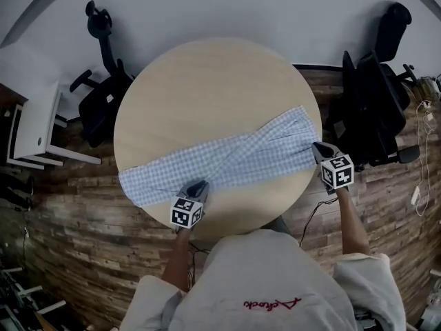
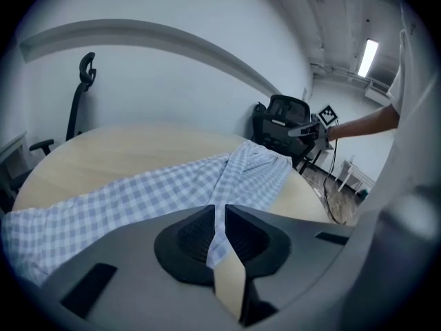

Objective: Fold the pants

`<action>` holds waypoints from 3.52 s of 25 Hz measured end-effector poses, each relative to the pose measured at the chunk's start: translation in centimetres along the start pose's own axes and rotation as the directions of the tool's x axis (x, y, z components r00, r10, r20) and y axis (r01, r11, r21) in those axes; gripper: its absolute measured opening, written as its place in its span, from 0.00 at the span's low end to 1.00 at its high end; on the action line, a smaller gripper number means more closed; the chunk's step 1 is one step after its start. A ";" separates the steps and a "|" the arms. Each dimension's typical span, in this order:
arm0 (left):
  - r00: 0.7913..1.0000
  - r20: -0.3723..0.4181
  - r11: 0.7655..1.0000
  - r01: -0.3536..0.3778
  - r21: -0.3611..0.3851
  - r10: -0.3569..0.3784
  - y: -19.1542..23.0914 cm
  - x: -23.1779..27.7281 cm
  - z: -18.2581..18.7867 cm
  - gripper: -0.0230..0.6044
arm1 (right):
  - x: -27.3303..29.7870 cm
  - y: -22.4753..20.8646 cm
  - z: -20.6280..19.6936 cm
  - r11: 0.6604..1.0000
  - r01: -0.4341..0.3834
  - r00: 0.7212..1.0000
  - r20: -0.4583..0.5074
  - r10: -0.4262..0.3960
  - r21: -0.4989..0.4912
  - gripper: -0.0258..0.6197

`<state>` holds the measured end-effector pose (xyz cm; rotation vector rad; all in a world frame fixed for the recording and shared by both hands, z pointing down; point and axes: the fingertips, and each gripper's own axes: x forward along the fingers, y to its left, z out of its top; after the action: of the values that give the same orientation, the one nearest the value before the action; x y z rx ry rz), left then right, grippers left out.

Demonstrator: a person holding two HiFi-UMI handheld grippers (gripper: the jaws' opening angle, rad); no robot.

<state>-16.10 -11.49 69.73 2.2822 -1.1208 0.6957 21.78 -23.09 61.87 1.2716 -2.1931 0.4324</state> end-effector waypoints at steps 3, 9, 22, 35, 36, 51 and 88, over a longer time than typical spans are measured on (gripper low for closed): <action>0.996 -0.080 0.999 -0.033 0.040 0.036 0.2 0.9 -0.2 0.10 | 2.6 -2.6 0.5 0.998 -0.047 0.998 -0.047 0.045 -0.049 0.09; 0.946 -0.319 0.981 0.001 0.196 0.063 1.5 2.9 -2.1 0.15 | 8.7 -6.2 1.0 0.940 -0.190 0.966 -0.225 0.128 -0.283 0.09; 0.806 -0.590 0.978 0.153 0.143 -0.040 2.3 3.9 -3.1 0.28 | 18.7 -9.5 0.8 0.626 -0.630 0.722 -0.644 0.253 -0.460 0.32; 0.751 -0.657 0.983 0.163 0.081 -0.070 1.8 3.9 -3.7 0.10 | 21.0 -9.5 0.2 0.538 -0.795 0.526 -0.760 0.381 -0.281 0.13; 0.755 -0.653 0.983 0.160 0.088 -0.065 1.9 3.9 -3.9 0.10 | 21.0 -9.6 0.5 0.541 -0.786 0.545 -0.749 0.375 -0.301 0.13; 0.878 -0.476 0.939 0.125 0.320 0.046 1.6 0.3 -1.4 0.09 | 9.5 -9.8 2.3 0.587 -0.403 0.895 -0.436 0.094 -0.702 0.13; 0.930 -0.356 0.943 0.029 0.332 0.096 -3.8 -2.6 -6.1 0.10 | -2.1 -4.4 -14.7 0.701 -0.309 0.919 -0.391 0.047 -0.643 0.27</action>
<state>-15.71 -4.11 71.80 2.2639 -0.9169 1.3535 30.93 -16.08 72.18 0.5089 -1.8828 -0.1165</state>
